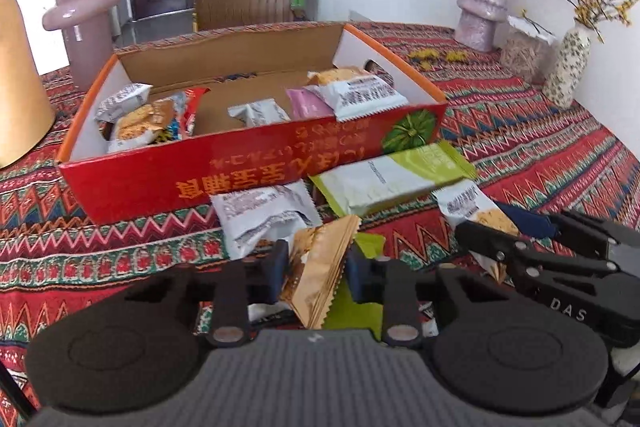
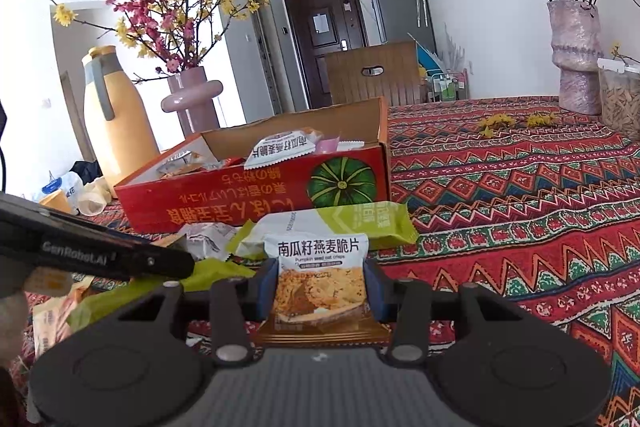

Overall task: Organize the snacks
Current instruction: 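Grasp a thin tan packet with left tool while right tool holds crisp packet, then lower both held packets into the red box and open both tools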

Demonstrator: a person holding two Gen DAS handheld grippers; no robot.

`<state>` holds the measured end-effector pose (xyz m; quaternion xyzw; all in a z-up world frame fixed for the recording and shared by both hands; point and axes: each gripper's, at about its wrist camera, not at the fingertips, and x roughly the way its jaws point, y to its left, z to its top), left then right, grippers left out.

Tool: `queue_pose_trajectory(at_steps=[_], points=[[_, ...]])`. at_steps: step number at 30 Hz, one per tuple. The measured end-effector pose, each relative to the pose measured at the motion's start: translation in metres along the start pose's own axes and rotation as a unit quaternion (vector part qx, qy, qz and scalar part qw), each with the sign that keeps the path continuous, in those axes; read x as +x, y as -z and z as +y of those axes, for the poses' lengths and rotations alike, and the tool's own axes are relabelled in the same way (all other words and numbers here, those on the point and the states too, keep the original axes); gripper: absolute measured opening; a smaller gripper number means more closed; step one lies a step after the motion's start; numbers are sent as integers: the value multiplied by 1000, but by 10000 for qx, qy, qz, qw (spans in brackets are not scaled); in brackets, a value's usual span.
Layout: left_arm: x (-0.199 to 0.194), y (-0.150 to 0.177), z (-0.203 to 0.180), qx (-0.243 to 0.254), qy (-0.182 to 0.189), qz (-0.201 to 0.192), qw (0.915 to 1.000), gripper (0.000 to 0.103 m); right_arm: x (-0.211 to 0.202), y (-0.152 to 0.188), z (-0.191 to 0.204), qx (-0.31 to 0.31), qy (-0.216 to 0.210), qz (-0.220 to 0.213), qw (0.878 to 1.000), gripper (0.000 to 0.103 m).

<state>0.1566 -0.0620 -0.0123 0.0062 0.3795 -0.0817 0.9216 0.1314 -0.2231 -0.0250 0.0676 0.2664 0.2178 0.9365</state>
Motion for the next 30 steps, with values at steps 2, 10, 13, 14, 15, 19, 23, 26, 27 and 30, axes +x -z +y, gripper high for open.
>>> queue_pose_trajectory(at_steps=[2,10,13,14,15,19,23,26,27,30], points=[[-2,0,4,-75,-55,-47,9999,23,0,0,0,-2,9,-5,10000,45],[-21,-1,16,-167,-130,-354,9991,14,0,-1,1,-3,161,13,9999,45],[-29,-2,17,-165,-109,-481,9986,12,-1,-2,3,-17,188,8,9998,45],[-32,-2,17,-158,-113,-522,9984,12,-2,-3,5,-31,189,-1,9998,45],[-35,-2,18,-144,-118,-572,9982,12,-3,-4,6,-49,190,-15,9998,45],[-46,-3,20,-159,-114,-745,9970,11,-8,-9,14,-144,169,-99,9997,45],[-61,-7,23,-193,-124,-965,9951,11,-14,-16,22,-241,150,-203,9994,45],[-73,-13,25,-198,-150,-1181,9927,11,-18,-25,28,-325,159,-324,9988,45],[-77,-16,26,-206,-163,-1248,9918,11,-19,-29,30,-357,161,-373,9985,45],[-85,-27,30,-235,-213,-1437,9891,11,-22,-42,37,-461,169,-534,9974,45]])
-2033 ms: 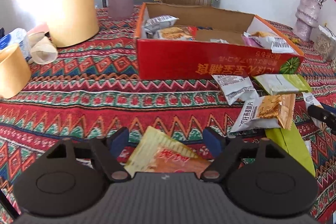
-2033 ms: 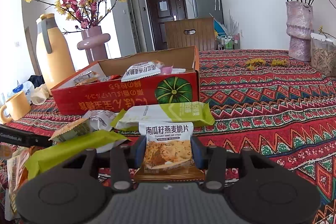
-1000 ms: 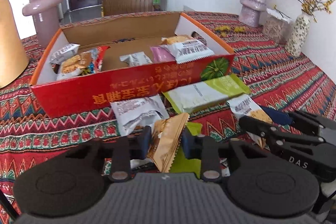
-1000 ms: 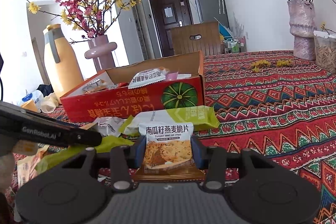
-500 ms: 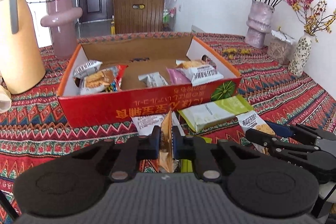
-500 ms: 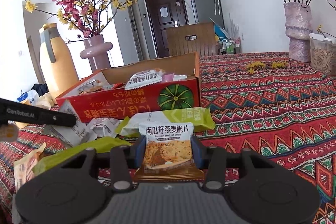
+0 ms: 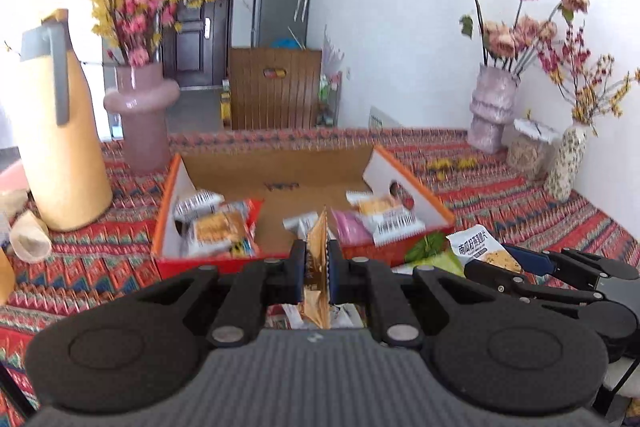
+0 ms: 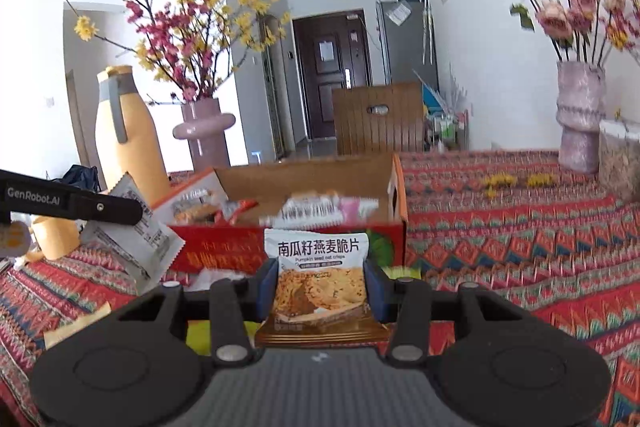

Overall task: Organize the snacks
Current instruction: 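Lower both held packets into the red box and open both tools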

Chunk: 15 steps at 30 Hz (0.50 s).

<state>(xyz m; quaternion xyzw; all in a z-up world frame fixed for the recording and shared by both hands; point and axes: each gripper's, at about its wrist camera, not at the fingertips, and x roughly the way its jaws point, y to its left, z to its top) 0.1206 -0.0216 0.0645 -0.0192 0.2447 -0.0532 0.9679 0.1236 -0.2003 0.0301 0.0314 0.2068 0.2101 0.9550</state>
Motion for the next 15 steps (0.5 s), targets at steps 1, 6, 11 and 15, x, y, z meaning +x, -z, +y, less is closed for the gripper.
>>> queue_pose_trajectory(at_steps=[1,6,11,15], points=[[0,-4,1,-15,-12,-47,10000,11,0,-5,2,-35,1,-53,10000,45],[1,-24,9,-108,-77,-271,9995,11,10,-30,10,-213,-16,-261,9994,45],[10,-41,18,-222,-110,-485,9985,11,29,-53,17,-332,-23,-386,9987,45],[29,-52,26,-344,-190,-531,9978,11,52,-70,19,-383,-11,-433,9983,45]])
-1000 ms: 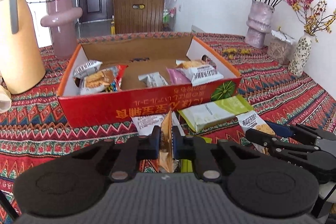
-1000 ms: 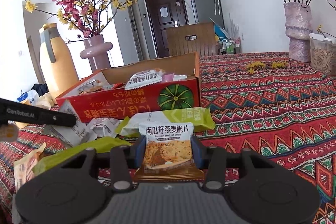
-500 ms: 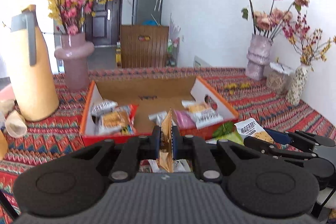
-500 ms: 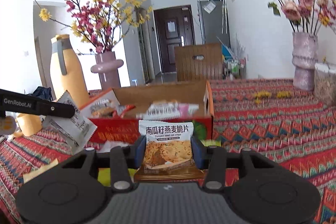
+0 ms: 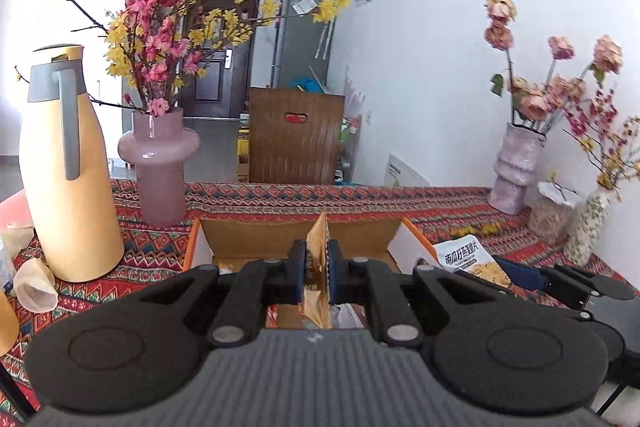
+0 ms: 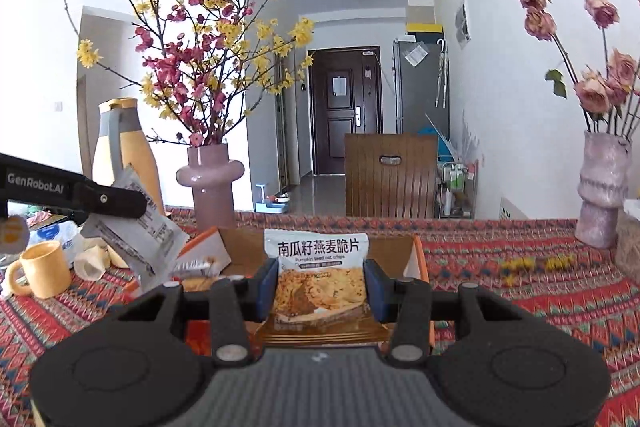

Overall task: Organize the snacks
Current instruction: 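Lower both held packets into the red box and open both tools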

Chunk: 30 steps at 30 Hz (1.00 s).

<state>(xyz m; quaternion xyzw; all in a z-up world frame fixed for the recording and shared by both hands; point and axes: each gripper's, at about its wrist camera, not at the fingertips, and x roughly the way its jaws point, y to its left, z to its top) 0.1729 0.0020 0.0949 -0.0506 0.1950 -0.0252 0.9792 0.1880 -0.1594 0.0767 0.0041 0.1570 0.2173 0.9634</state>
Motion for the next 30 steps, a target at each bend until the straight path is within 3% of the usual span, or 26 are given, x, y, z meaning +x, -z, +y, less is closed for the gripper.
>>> queue_pose_trajectory(at_steps=[7,13,24,26,27,28,30], points=[[39,-3,22,-328,4,26,9995,11,51,-10,2,27,98,102,9999,45],[74,9,29,-354,-67,110,9993,11,88,2,-1,169,218,214,9994,45],[91,25,34,-321,-237,320,9987,13,107,20,-9,283,344,535,9976,48],[89,25,33,-285,-222,279,9990,20,106,20,-10,316,367,531,9974,63],[86,26,32,-271,-233,245,9991,33,105,20,-11,343,374,520,9974,81],[84,25,32,-262,-285,195,9991,52,103,21,-12,364,383,502,9973,96],[79,26,32,-245,-374,51,9990,74,99,21,-13,379,376,453,9975,103]])
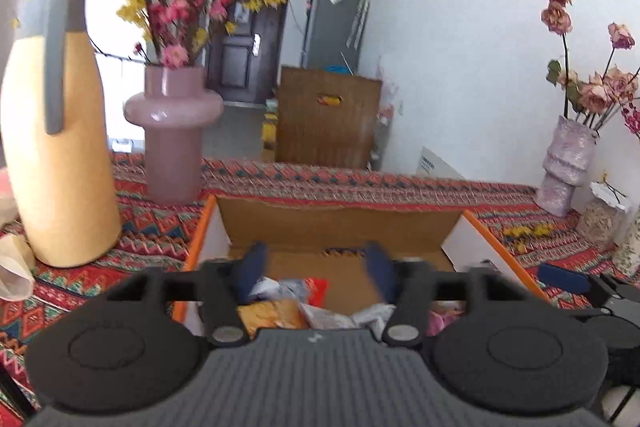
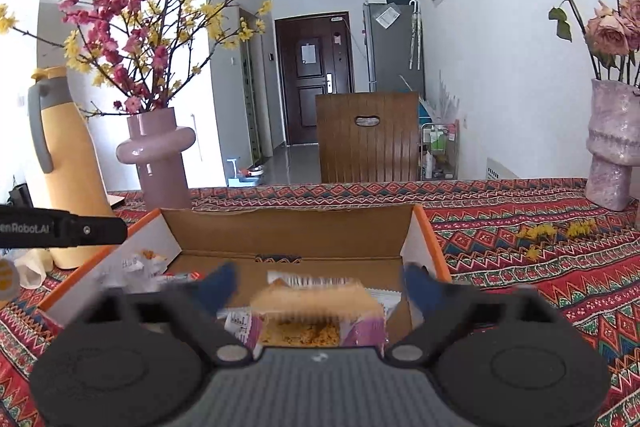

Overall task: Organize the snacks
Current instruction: 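Lower both held packets into the red box and open both tools, then lift both open tools out of the box back over the snack pile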

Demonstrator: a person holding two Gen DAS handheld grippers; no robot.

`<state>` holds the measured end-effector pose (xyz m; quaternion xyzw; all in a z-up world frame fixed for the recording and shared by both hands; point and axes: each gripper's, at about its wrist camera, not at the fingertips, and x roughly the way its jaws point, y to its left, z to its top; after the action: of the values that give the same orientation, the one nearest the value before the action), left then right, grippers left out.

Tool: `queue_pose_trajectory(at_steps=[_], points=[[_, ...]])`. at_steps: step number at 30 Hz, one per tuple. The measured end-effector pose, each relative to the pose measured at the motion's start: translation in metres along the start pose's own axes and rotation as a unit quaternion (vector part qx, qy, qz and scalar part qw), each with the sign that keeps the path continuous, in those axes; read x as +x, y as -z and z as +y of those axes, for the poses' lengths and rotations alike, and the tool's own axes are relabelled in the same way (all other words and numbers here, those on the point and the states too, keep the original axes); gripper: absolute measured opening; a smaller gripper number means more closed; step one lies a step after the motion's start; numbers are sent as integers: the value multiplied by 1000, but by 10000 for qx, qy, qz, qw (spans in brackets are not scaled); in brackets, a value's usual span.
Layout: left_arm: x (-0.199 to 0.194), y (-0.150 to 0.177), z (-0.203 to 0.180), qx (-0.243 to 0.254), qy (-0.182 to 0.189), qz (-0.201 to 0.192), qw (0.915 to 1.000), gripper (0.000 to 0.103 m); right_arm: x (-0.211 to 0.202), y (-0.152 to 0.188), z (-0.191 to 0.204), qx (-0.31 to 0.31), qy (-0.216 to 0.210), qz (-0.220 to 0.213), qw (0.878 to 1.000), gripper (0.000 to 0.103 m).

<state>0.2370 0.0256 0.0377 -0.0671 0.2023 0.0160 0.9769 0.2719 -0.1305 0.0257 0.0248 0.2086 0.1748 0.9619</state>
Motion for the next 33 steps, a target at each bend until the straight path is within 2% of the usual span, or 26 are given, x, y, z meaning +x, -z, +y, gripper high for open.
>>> queue_pose_trajectory(at_steps=[1,4,16,20,27,33], points=[[-3,0,0,-13,-29,-58,10000,86,-1,0,0,2,-16,-14,10000,103],[-10,-1,0,-51,-109,-209,9997,103,-4,0,0,4,-16,-40,10000,103],[-23,-6,1,-222,-227,-308,9990,103,-17,-4,-1,23,-14,-197,9998,103],[-34,-13,-1,-276,-299,-382,9984,103,-33,-13,3,-78,-45,-283,9996,103],[-62,-13,-4,-114,-324,-402,9986,103,-62,-17,8,-135,-199,-425,9988,103],[-89,0,-1,14,-330,-414,9986,103,-84,-9,11,-239,-310,-423,9983,103]])
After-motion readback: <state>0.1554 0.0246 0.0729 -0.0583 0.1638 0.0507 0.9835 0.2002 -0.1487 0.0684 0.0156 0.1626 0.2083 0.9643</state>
